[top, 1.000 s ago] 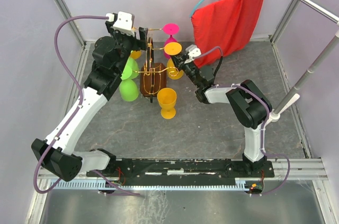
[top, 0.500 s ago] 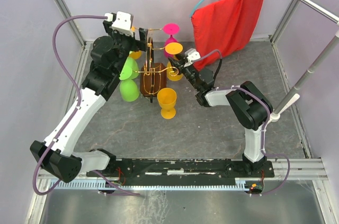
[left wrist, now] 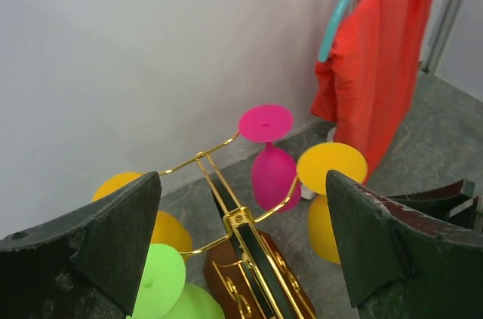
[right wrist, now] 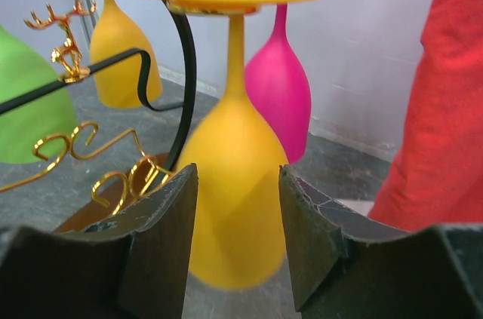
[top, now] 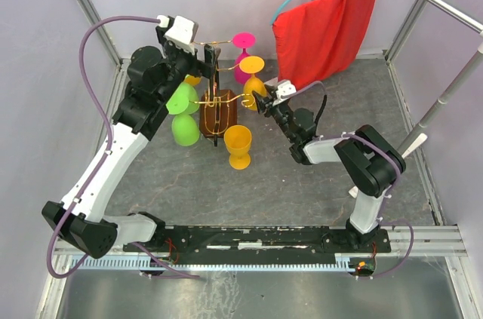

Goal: Place the wine glass upside down on the wine glass rack

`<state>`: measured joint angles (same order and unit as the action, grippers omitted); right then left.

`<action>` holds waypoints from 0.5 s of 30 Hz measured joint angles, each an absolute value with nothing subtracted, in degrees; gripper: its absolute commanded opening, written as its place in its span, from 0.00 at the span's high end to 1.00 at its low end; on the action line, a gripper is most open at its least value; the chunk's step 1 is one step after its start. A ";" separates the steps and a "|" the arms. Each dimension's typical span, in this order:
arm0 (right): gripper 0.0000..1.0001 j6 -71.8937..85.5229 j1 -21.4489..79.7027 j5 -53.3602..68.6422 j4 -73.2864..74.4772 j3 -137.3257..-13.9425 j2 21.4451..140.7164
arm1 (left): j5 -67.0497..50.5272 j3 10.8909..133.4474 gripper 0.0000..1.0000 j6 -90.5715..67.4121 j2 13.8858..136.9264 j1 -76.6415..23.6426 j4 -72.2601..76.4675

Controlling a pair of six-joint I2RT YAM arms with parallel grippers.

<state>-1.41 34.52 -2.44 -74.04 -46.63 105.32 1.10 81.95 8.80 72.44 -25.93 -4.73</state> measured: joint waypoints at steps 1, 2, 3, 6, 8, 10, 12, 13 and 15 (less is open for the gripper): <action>0.44 -1.43 34.52 -2.72 -73.63 -45.95 104.77 | -0.05 81.95 0.04 8.99 72.44 -25.93 -5.06; 0.43 -1.41 34.52 -3.20 -72.77 -44.97 103.88 | -1.34 81.95 0.04 9.13 72.44 -25.91 -5.56; 0.42 -1.39 34.52 -3.86 -71.40 -43.83 102.52 | -3.73 81.95 0.04 9.63 72.44 -25.85 -6.35; 0.40 -1.34 34.52 -6.44 -67.24 -42.24 98.87 | -9.10 81.93 0.05 10.44 72.44 -25.82 -8.25; 0.39 -1.30 34.52 -9.15 -61.41 -42.15 95.24 | -13.54 81.76 0.05 11.00 72.31 -25.82 -9.69; 0.37 -1.15 34.52 -12.78 -53.43 -43.03 91.26 | -17.96 81.10 0.05 11.60 71.72 -25.96 -11.64; 0.33 -0.80 34.52 -17.15 -44.51 -46.00 88.36 | -20.75 80.47 0.06 12.60 71.00 -26.68 -14.20; 0.30 -0.71 34.52 -19.44 -40.53 -47.83 87.33 | -21.67 80.14 0.06 13.32 70.54 -27.49 -15.66; 0.27 -0.71 34.50 -23.27 -35.05 -50.41 85.89 | -22.63 79.53 0.06 14.85 69.67 -30.15 -18.68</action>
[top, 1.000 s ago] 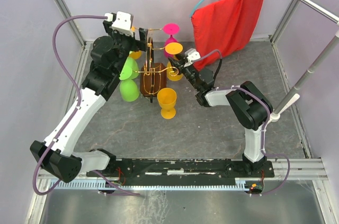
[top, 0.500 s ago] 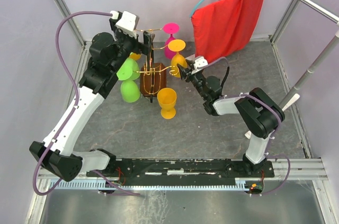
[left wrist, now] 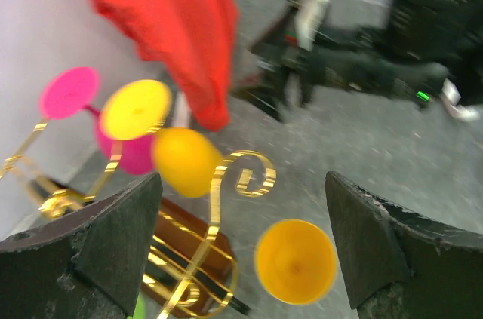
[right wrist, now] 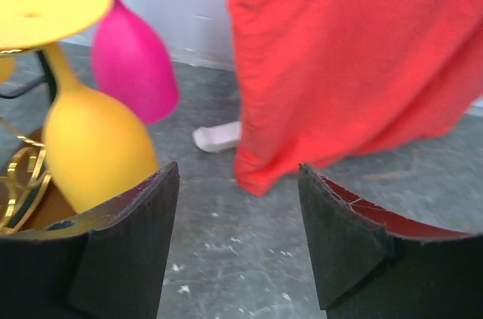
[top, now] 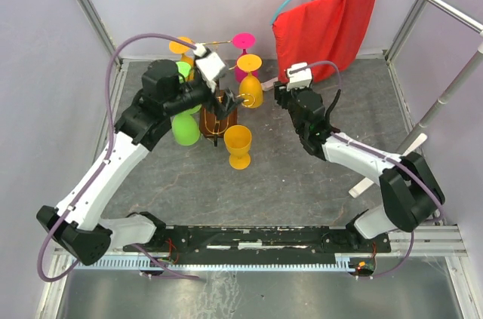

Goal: Place the wine glass upside down on the wine glass rack

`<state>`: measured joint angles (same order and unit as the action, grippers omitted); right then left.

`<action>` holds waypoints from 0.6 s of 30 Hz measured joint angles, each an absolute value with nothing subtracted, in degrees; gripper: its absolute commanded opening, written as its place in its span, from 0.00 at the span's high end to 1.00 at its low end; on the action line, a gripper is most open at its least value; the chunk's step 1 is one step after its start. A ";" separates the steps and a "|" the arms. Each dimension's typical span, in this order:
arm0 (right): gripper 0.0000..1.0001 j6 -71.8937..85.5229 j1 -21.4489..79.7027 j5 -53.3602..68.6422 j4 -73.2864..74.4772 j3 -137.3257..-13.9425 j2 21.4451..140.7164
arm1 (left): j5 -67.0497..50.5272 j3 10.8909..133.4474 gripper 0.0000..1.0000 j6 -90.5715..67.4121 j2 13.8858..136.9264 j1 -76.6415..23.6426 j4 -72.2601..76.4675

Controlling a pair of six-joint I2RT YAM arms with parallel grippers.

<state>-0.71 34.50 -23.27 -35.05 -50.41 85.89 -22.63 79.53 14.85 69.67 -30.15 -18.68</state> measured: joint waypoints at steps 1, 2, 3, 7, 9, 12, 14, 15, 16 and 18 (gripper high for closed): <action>0.26 -0.64 34.48 -25.10 -32.67 -51.31 85.19 | -22.65 79.26 0.06 15.79 69.30 -31.94 -20.27; 0.26 -0.40 34.33 -26.83 -30.24 -51.96 84.64 | -22.59 79.13 0.06 16.45 69.12 -33.36 -21.45; 0.26 -0.12 34.11 -27.92 -27.97 -52.58 84.38 | -21.96 78.96 0.06 17.50 68.95 -35.68 -23.03; 0.25 3.88 32.23 -30.65 -15.16 -56.82 84.40 | -17.65 78.08 0.06 21.32 69.12 -43.70 -29.58; 0.26 6.46 30.74 -30.65 -9.19 -59.48 84.62 | -15.16 77.56 0.06 22.50 69.60 -46.24 -32.45; 0.26 10.20 28.47 -30.00 -1.32 -64.10 85.30 | -12.19 76.79 0.07 23.73 70.98 -48.29 -36.01; 0.26 11.97 27.24 -29.65 2.22 -65.73 85.34 | -10.50 76.07 0.07 24.21 72.10 -49.19 -38.09; 0.26 12.45 26.92 -29.58 3.11 -66.02 85.34 | -10.04 75.72 0.07 24.27 72.44 -49.50 -38.70; 0.26 12.97 26.65 -29.52 4.34 -66.22 85.34 | -9.26 75.31 0.07 24.36 72.82 -49.89 -39.46; 0.26 13.76 26.44 -29.36 6.59 -66.22 85.34 | -8.19 74.61 0.07 24.47 73.49 -50.59 -40.69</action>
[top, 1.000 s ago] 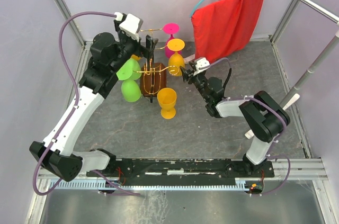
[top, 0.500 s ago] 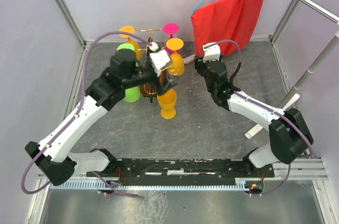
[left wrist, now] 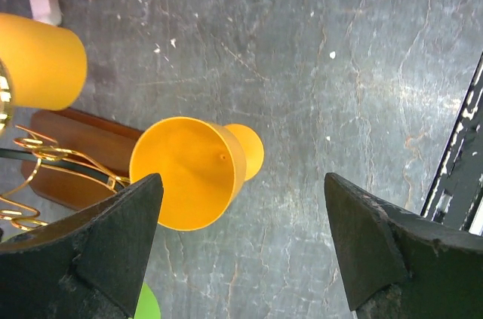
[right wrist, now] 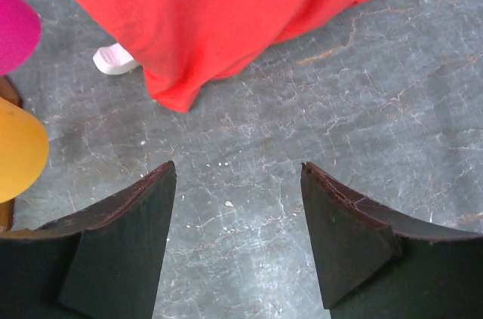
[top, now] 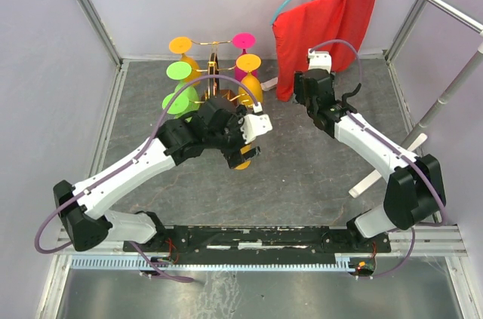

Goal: Place the wine glass upside down on the wine glass rack

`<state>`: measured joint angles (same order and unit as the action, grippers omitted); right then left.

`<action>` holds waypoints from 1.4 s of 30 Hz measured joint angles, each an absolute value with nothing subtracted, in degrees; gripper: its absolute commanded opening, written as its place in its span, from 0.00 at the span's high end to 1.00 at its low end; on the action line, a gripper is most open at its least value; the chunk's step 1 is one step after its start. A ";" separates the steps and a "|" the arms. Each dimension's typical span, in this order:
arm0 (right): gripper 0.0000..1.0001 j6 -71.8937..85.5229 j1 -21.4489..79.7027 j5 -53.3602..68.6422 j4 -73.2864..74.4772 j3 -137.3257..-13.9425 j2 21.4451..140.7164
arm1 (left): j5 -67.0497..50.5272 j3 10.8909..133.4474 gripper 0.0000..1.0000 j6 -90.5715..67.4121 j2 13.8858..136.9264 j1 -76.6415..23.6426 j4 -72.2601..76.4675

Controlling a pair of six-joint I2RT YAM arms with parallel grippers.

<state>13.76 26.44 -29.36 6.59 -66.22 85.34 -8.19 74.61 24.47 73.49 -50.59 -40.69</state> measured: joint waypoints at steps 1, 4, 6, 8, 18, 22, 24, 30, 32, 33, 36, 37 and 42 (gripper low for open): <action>0.26 14.00 26.37 -29.32 7.55 -66.22 85.34 | -7.70 74.35 0.07 24.49 73.82 -50.89 -41.01; 0.26 14.39 26.11 -29.15 9.06 -66.19 85.34 | -7.38 73.76 0.08 24.51 74.89 -51.70 -41.71; 0.26 14.66 25.98 -29.10 9.76 -66.15 85.23 | -7.11 73.45 0.09 24.53 75.94 -52.38 -41.98; 0.26 14.76 25.71 -29.12 10.37 -66.08 84.99 | -6.63 73.19 0.10 24.56 76.97 -52.82 -42.06; 0.26 14.74 25.17 -29.17 11.22 -65.98 83.11 | -2.57 72.66 0.21 26.81 83.00 -53.12 -42.81; 0.26 14.74 24.99 -29.19 11.33 -65.69 82.56 | -1.26 72.62 0.29 27.68 84.88 -53.12 -42.74; 0.26 14.74 24.95 -29.19 11.29 -65.65 82.46 | -0.86 72.40 0.38 28.25 85.32 -53.12 -42.72; 0.26 14.74 24.62 -29.21 11.27 -65.63 82.46 | -0.25 72.36 0.71 29.47 86.83 -53.12 -42.61; 0.26 14.74 24.58 -29.21 11.27 -65.63 82.46 | -0.23 72.36 0.80 29.56 87.26 -53.12 -42.59; 0.26 14.74 24.58 -29.21 11.27 -65.63 82.46 | -0.21 72.36 0.84 29.58 87.42 -53.12 -42.57; 0.26 14.74 24.58 -29.21 11.27 -65.63 82.46 | -0.21 72.36 0.97 29.63 87.59 -53.12 -42.57; 0.26 14.74 24.58 -29.19 11.27 -65.63 82.46 | -0.12 72.38 0.97 29.67 87.59 -53.12 -42.52; 0.26 14.76 24.23 -29.17 11.86 -65.67 82.46 | -0.14 73.84 0.97 29.67 87.59 -53.12 -42.87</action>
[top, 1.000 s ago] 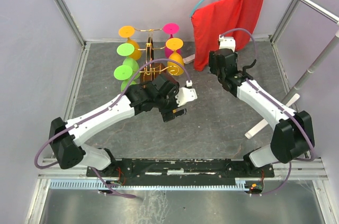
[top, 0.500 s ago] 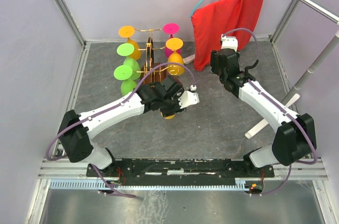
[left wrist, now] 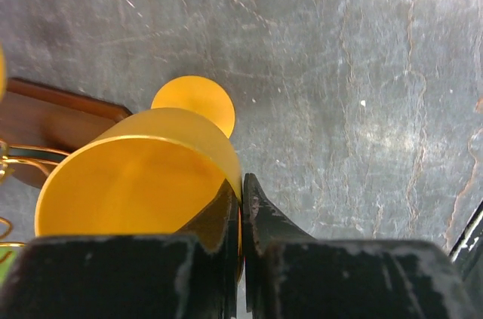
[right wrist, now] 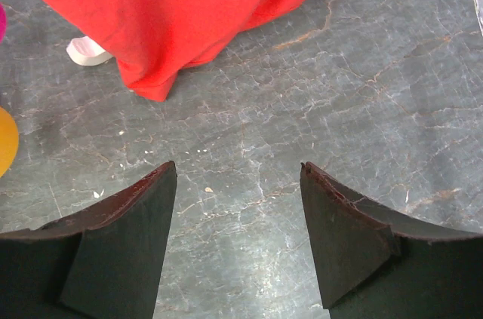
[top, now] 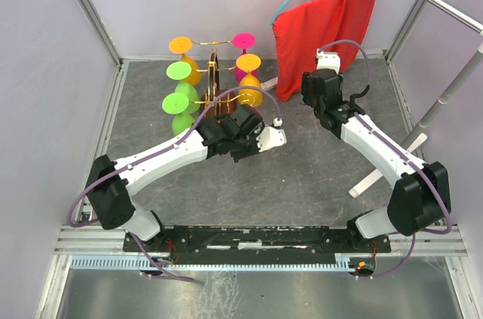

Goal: Place the wine glass upside down on the wine glass rack

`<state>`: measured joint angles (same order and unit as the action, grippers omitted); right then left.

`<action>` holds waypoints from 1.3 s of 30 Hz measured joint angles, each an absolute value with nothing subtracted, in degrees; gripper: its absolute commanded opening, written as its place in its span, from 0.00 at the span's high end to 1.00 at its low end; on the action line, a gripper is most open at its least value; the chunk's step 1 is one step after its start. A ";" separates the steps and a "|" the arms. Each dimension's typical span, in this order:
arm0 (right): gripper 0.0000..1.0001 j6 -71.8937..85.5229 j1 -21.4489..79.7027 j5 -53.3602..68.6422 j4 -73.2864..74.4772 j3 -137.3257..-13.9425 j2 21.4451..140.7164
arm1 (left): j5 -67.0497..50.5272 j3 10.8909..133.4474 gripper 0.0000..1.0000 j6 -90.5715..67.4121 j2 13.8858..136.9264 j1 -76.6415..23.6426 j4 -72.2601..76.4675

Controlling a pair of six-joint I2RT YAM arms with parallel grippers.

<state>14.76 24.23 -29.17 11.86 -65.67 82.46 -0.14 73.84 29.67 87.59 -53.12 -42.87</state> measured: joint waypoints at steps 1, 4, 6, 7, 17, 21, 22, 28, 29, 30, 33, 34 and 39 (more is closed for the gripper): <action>0.26 14.94 24.03 -29.15 12.40 -65.80 82.46 | -0.23 74.54 0.97 29.67 87.59 -53.12 -42.89; 0.26 15.97 22.96 -28.49 15.03 -66.89 82.46 | -1.13 78.08 0.97 29.67 87.59 -53.10 -42.85; 0.26 17.30 21.85 -27.79 16.97 -68.12 82.46 | -2.42 80.47 0.97 29.67 87.59 -53.12 -42.54; 0.25 18.13 21.17 -27.33 18.04 -68.79 82.46 | -3.31 81.73 0.97 29.67 87.55 -53.12 -42.19; 0.25 31.86 13.91 -27.29 25.74 -69.01 74.19 | -14.13 85.86 0.97 29.65 82.91 -53.12 -31.68; 0.25 35.48 12.93 -29.21 26.02 -68.62 67.37 | -13.91 85.84 0.97 29.67 80.66 -53.12 -24.01; 0.25 36.38 12.88 -29.41 26.06 -68.66 65.80 | -13.47 85.82 0.97 29.69 80.31 -53.12 -21.65; 0.27 42.63 12.73 -24.91 24.51 -69.17 62.17 | -7.22 79.33 0.97 32.12 78.15 -53.12 -2.76; 0.28 44.53 12.71 -23.24 23.44 -69.10 61.80 | -6.13 77.93 0.97 32.32 77.91 -53.12 -0.14; 0.28 46.33 12.71 -21.82 22.46 -68.93 61.43 | -4.69 75.83 0.97 32.62 77.69 -53.12 4.27; 0.28 53.17 12.69 -15.92 17.63 -67.57 59.72 | -1.93 71.61 0.97 33.32 77.56 -53.12 13.02; 0.28 55.09 12.69 -14.13 15.84 -67.11 59.37 | -0.91 69.69 0.97 33.65 77.56 -53.12 17.10; 0.29 64.99 12.69 -5.30 5.26 -64.73 59.24 | 1.61 65.30 0.97 33.69 77.52 -53.12 27.44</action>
<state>64.99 12.69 -5.30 5.26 -64.73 59.24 1.61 65.30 33.69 77.52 -53.12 27.44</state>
